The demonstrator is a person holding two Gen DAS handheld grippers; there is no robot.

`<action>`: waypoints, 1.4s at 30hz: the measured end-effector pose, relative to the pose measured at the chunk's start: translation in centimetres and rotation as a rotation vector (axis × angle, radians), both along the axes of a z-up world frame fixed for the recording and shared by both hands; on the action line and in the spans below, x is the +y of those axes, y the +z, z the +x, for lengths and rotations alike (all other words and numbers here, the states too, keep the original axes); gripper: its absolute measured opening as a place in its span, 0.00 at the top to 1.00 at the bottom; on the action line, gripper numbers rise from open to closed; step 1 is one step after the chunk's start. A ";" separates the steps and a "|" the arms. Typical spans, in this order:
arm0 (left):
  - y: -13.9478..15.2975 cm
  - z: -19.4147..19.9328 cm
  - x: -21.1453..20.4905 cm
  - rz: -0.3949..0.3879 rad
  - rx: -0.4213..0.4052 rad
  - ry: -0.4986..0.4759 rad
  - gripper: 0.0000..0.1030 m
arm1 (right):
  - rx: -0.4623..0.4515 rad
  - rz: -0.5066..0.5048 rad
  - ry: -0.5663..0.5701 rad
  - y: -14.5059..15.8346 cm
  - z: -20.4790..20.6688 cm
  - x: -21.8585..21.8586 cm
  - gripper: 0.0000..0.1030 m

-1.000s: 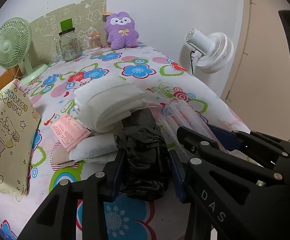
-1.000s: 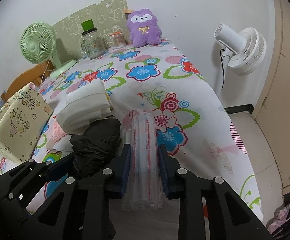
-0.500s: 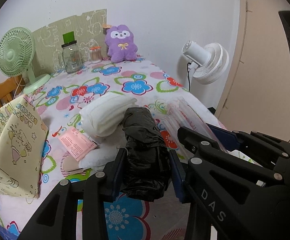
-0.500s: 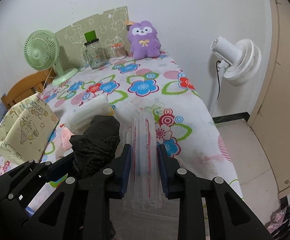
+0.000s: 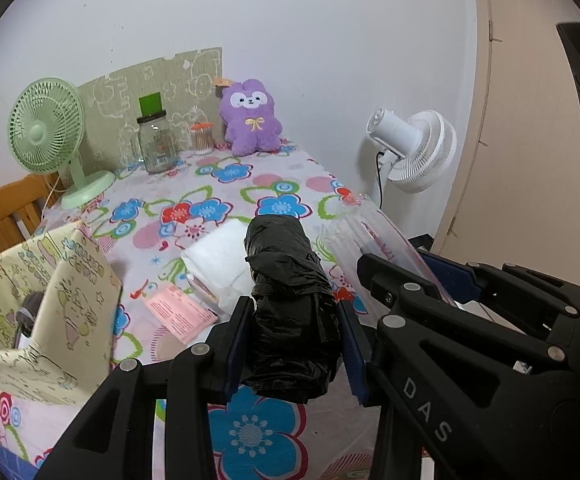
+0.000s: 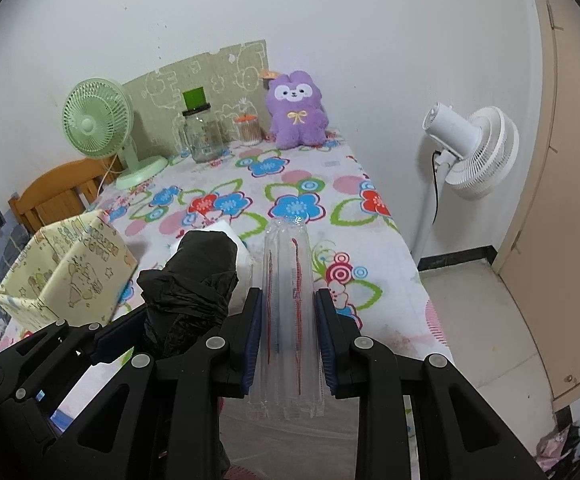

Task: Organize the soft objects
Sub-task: 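Carry the clear tubes and black bundle with both tools toward the fabric box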

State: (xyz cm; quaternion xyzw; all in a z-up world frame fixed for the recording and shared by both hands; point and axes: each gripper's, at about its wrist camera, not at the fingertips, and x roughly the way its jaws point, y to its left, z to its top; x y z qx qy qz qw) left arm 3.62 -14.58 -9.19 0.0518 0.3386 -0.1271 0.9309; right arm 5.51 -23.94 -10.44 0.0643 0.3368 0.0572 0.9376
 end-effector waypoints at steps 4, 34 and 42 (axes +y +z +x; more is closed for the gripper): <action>0.8 -0.1 0.5 -0.004 -0.012 -0.002 0.59 | -0.012 -0.005 -0.002 1.0 -0.1 0.4 0.72; 6.1 0.1 6.6 -0.001 -0.079 0.016 0.58 | -0.085 -0.048 0.047 7.2 -0.1 6.2 0.72; 6.9 0.3 9.0 -0.006 -0.090 0.041 0.58 | -0.096 -0.042 0.078 8.1 0.4 8.7 0.72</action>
